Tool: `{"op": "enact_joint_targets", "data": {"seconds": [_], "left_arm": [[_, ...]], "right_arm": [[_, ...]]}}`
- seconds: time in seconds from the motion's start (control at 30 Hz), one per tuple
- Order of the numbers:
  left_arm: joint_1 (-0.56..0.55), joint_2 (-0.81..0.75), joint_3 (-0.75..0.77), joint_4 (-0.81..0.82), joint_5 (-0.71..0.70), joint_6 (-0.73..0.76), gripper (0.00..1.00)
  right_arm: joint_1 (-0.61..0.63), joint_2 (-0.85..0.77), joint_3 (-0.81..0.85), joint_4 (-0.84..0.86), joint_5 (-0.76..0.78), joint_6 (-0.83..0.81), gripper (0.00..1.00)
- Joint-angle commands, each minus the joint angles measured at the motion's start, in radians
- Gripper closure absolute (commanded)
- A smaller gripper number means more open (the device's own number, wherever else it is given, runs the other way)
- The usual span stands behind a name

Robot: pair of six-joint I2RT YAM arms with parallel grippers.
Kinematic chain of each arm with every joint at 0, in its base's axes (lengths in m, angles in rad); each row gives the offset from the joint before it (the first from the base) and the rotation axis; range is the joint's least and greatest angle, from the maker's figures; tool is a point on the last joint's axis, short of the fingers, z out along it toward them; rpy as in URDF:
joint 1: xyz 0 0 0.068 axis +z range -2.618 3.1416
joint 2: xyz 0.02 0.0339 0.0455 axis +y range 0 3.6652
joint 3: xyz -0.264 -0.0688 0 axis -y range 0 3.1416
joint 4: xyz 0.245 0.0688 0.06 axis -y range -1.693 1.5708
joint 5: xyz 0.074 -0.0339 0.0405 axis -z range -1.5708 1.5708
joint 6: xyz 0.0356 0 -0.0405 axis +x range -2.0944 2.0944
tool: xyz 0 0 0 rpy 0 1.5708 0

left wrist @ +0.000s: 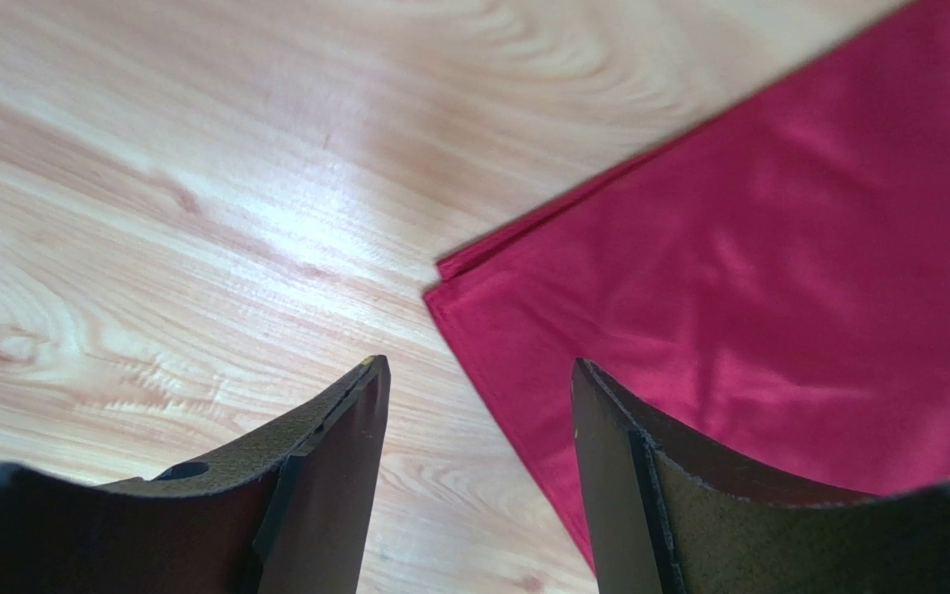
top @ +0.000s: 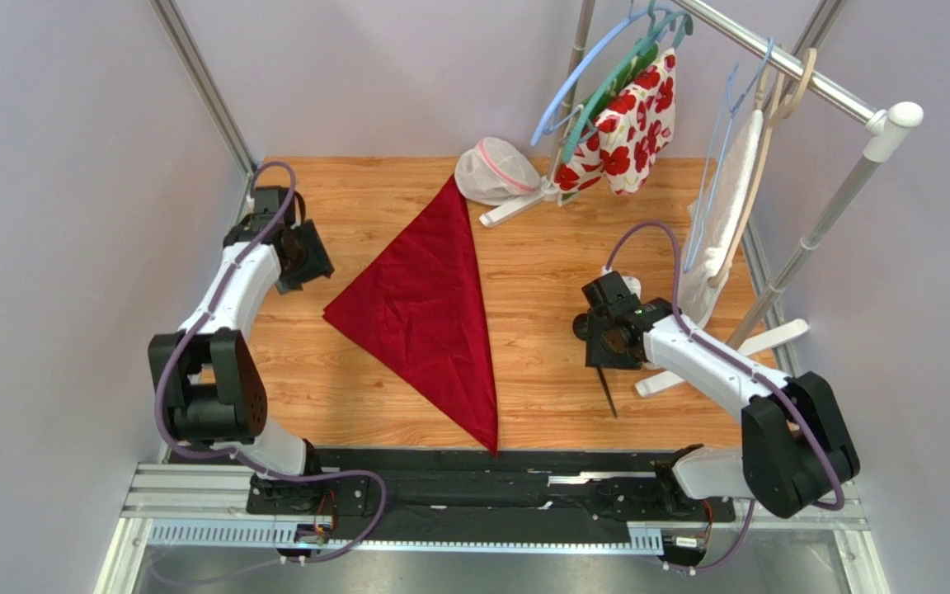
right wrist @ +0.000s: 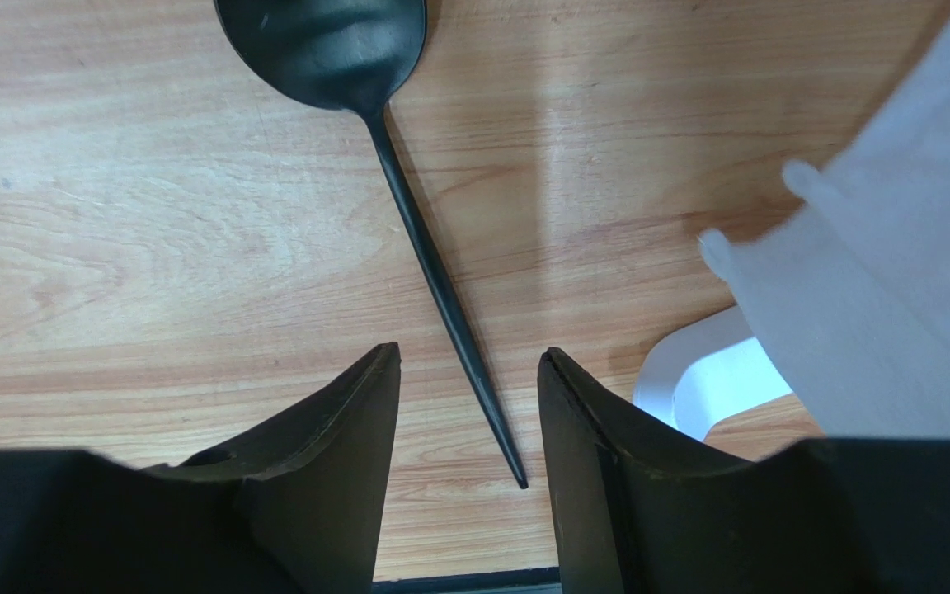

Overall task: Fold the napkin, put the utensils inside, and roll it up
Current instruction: Grab a utensil with the right arm

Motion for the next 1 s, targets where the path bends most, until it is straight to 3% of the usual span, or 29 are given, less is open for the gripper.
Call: {"op": "enact_joint_targets", "data": {"seconds": [0.0, 0.33, 0.53, 0.63, 0.8, 0.97], "left_arm": [[0.004, -0.127, 0.127, -0.089, 0.076, 0.065, 0.35], [0.004, -0.244, 0.287, -0.137, 0.141, 0.157, 0.35], [0.004, -0.263, 0.315, -0.109, 0.153, 0.188, 0.36], [0.004, -0.279, 0.301, -0.077, 0.149, 0.201, 0.36], [0.005, -0.318, 0.224, 0.021, 0.155, 0.197, 0.36], [0.004, -0.345, 0.131, 0.089, 0.150, 0.212, 0.36]], "right_arm": [[-0.010, 0.058, -0.009, 0.071, -0.035, -0.060, 0.53], [-0.036, 0.144, 0.016, 0.129, -0.082, -0.153, 0.56], [-0.105, 0.210, 0.022, 0.136, -0.202, -0.169, 0.65], [-0.105, 0.234, 0.021, 0.145, -0.275, -0.194, 0.75], [-0.091, 0.271, 0.016, 0.162, -0.364, -0.189, 1.00], [-0.014, 0.239, 0.042, 0.172, -0.346, -0.137, 1.00]]}}
